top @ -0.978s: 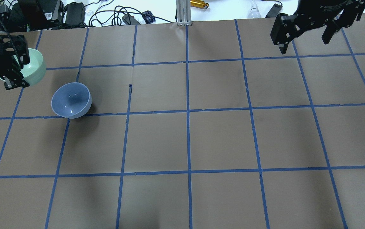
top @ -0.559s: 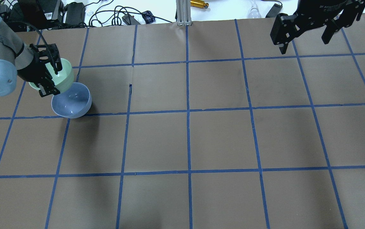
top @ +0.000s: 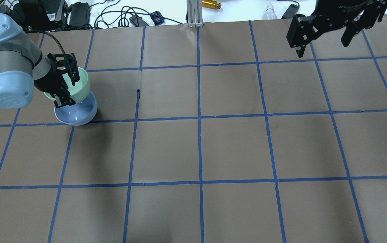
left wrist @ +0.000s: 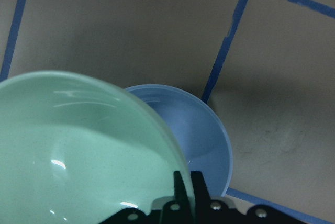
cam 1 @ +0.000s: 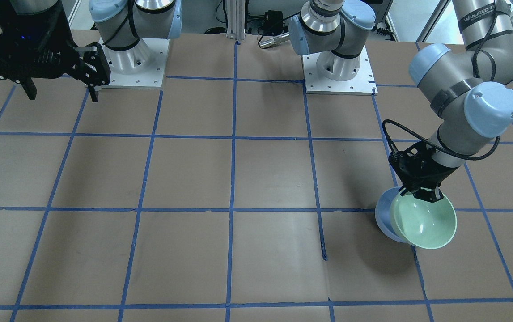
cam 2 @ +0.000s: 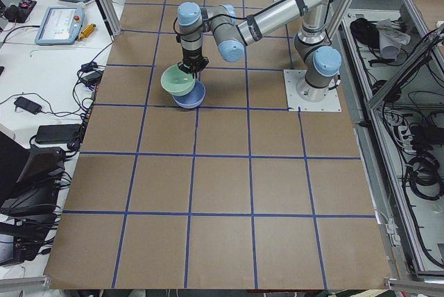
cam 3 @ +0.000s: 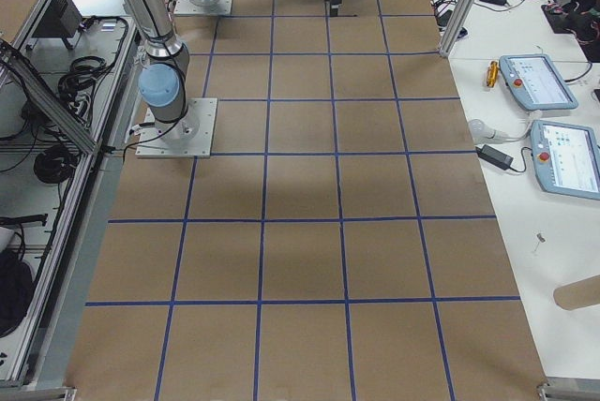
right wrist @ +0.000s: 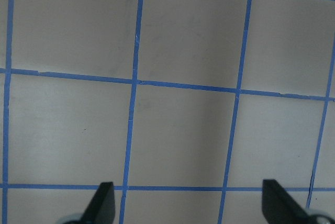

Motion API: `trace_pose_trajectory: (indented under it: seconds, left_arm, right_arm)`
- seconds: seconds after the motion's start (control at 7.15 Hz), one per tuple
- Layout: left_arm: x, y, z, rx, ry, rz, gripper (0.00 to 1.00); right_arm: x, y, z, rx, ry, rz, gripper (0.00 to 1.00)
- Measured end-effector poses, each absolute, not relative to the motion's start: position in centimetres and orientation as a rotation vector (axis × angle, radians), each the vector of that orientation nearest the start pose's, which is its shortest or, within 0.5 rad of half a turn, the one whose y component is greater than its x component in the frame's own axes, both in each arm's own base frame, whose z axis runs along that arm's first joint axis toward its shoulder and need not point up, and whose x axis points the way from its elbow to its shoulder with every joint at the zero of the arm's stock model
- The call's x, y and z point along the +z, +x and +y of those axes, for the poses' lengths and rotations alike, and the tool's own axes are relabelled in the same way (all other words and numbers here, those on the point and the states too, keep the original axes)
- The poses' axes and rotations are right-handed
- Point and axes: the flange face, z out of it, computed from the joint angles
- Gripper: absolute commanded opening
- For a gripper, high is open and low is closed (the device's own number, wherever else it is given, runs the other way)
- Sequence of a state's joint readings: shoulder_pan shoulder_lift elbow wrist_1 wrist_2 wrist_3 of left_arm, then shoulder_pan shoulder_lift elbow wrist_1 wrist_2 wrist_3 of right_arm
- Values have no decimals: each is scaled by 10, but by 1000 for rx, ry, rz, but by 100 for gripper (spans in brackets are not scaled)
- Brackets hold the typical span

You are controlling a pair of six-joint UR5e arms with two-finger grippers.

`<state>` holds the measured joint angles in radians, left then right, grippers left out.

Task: Stack green bowl on blue bowl
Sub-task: 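Lower the green bowl into the light blue bowl with the left gripper, then open the left gripper and lift it away from the stacked bowls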

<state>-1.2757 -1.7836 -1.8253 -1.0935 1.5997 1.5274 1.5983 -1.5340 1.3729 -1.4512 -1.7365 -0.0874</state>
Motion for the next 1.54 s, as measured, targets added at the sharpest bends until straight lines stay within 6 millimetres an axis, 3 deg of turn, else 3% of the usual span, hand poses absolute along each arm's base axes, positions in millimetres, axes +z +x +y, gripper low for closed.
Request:
trace_pose_trajectory:
  seconds: [0.28,0.42,0.56,0.7,1.12,1.26,1.54]
  left_arm:
    - [295,35,-550,49,1804,2555,0]
    - [291,36,-548,59,1802,2563,58]
    - [288,36,-547,66,1795,2574,88]
    - [286,36,-547,72,1764,2600,98]
    - [305,33,-545,60,1520,2732,97]
    - [321,31,-544,46,1351,2809,100]
    - [362,23,-542,53,815,3019,100]
  right_arm:
    - [556,131,-503,-60,-184,3303,100]
    - [556,131,-503,-60,-184,3303,100]
    - [556,131,-503,-60,-184,3303,100]
    - [556,131,-503,-60,-184,3303,100]
    - [556,131,-503,-60,-184,3303,100]
    - [556,130,-503,-60,-183,3303,100]
    - [556,130,-503,-60,-182,3303,100]
